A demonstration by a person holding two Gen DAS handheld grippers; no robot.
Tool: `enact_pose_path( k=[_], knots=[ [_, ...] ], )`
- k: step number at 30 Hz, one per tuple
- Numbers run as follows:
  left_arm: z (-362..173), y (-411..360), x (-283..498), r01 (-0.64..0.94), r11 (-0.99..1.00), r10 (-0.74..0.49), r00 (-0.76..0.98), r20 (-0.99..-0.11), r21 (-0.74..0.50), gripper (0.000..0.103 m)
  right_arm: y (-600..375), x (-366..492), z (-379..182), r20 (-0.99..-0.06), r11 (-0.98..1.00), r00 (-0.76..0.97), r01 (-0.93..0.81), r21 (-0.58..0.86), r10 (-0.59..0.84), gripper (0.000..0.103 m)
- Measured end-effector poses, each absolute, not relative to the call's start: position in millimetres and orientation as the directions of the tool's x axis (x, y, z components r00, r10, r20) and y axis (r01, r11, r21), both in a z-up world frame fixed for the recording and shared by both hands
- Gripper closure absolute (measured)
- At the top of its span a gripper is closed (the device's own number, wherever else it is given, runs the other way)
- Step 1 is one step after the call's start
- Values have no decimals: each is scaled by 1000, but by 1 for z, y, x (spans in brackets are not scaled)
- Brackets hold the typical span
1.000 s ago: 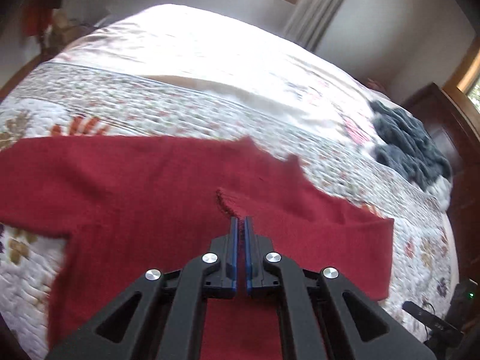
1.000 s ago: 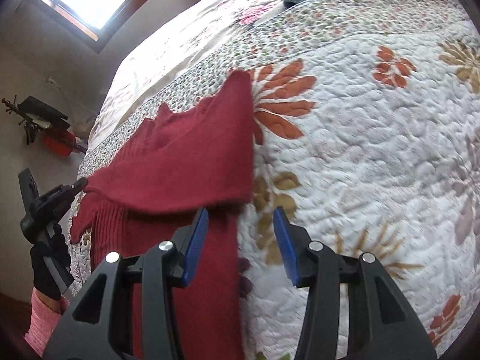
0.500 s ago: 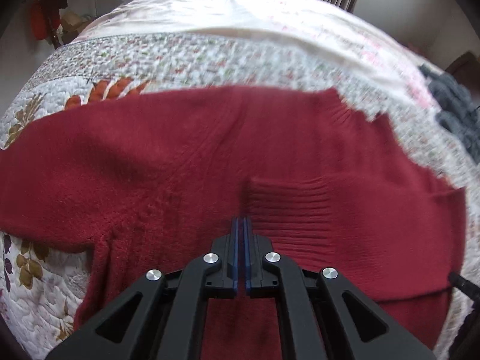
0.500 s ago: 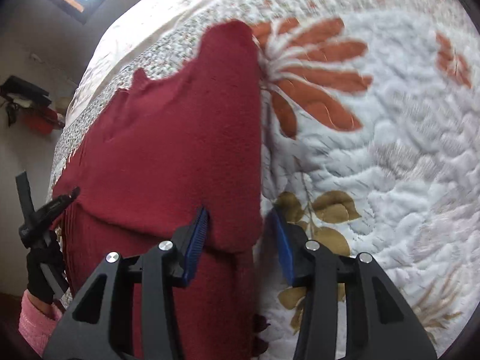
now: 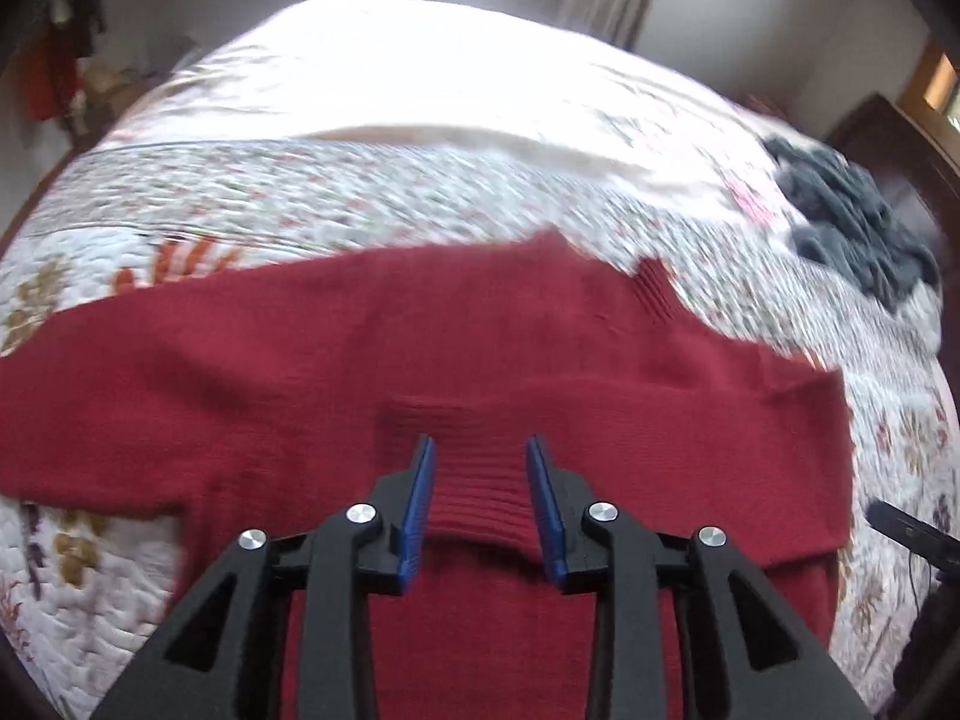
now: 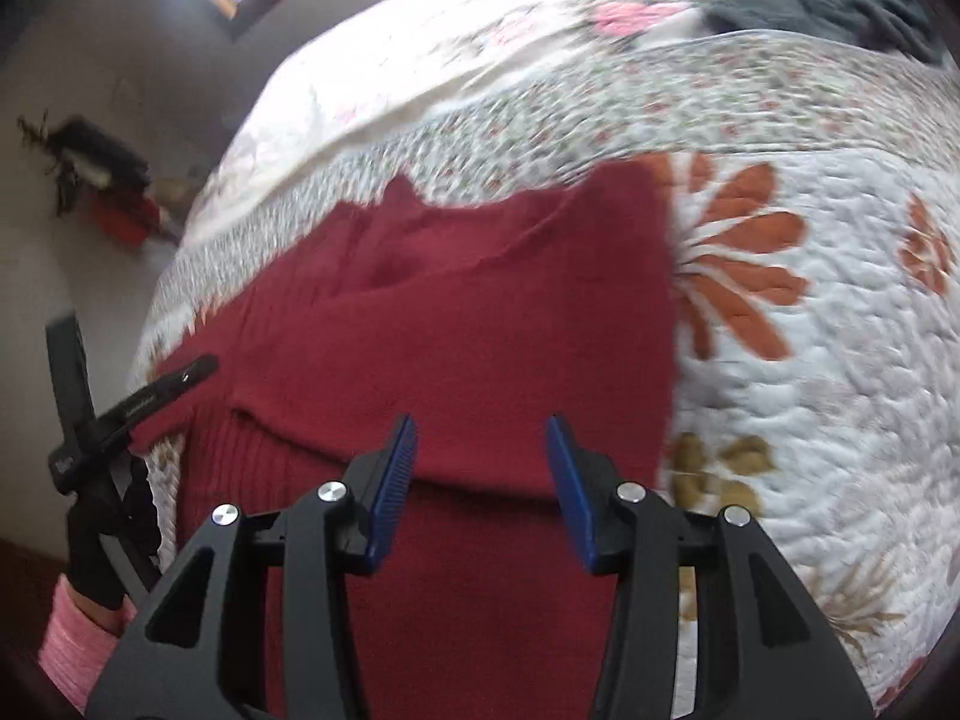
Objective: Fold small clothes
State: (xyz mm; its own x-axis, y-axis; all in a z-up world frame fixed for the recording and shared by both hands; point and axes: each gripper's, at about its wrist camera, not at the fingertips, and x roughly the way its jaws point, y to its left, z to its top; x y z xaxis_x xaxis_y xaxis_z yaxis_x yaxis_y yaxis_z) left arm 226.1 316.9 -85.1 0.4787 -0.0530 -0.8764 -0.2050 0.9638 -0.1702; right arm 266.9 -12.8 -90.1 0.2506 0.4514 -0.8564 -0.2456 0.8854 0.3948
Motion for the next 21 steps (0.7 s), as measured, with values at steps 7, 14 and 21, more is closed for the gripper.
enact_pose_path(
  k=[7,14,21],
  knots=[
    [-136,312,235,-217,963,-61,394,-917,-158,71,5,275,-147,-898,905,157,-186,383,412,59],
    [-138,312,236,-212,962,-79,395,-915,-174,71,9,277,-156,-898,905,154,-182,384,412,59],
    [-95,360,194,-274,932,-81,476,-876,-236,49,6,253,-105,-868,888,218,-223,402,447,45]
  ],
)
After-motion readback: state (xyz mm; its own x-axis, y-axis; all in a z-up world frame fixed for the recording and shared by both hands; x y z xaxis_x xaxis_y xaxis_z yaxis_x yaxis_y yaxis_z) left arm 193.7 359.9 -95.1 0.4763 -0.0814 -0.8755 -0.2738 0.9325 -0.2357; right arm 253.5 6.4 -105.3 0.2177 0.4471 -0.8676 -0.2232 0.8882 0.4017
